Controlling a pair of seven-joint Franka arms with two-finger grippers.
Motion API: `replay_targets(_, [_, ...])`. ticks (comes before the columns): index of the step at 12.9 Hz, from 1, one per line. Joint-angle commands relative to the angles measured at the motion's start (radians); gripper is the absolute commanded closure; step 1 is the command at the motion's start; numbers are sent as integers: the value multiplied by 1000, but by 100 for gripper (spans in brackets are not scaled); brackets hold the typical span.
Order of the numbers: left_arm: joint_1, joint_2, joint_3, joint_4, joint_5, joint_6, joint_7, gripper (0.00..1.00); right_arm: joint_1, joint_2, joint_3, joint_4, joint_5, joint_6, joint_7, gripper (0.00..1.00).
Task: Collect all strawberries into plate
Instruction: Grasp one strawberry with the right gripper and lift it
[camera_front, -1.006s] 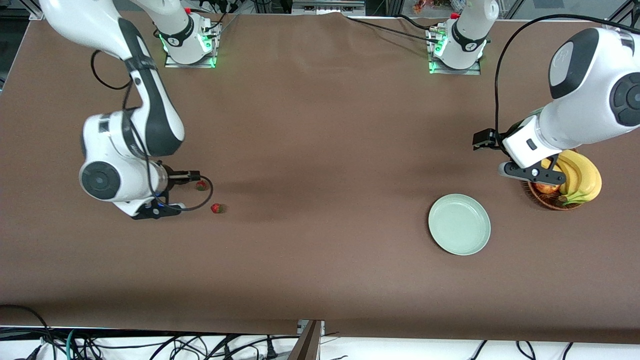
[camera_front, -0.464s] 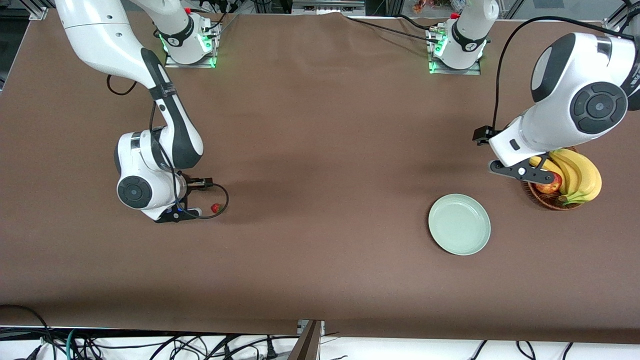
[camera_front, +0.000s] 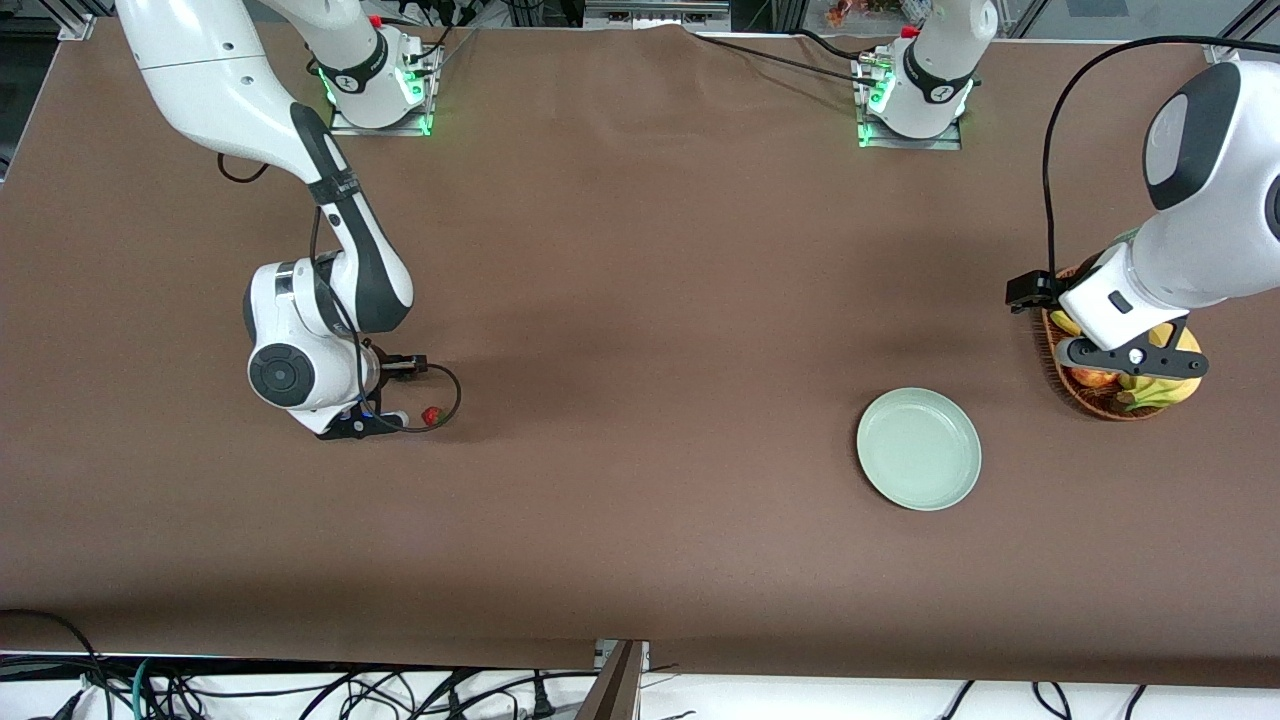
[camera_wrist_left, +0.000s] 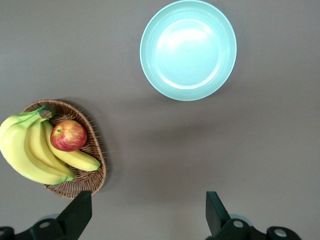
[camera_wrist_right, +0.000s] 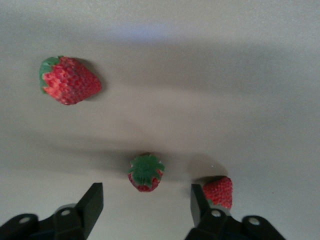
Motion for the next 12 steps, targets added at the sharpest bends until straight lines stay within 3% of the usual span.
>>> replay_targets(1, [-8, 45, -10, 3, 6, -10, -2, 0, 0, -26, 3, -58, 14, 48, 2, 24])
replay_targets(4, [16, 56, -5, 23, -20, 18, -2, 0, 0, -29, 3, -99, 14, 99, 2, 26])
replay_targets(6, [30, 58, -1, 21, -124, 90, -2, 0, 0, -29, 3, -99, 16, 97, 2, 36])
replay_targets(12, [42, 145, -2, 110, -139, 50, 9, 0, -5, -29, 3, -89, 43, 86, -1, 56])
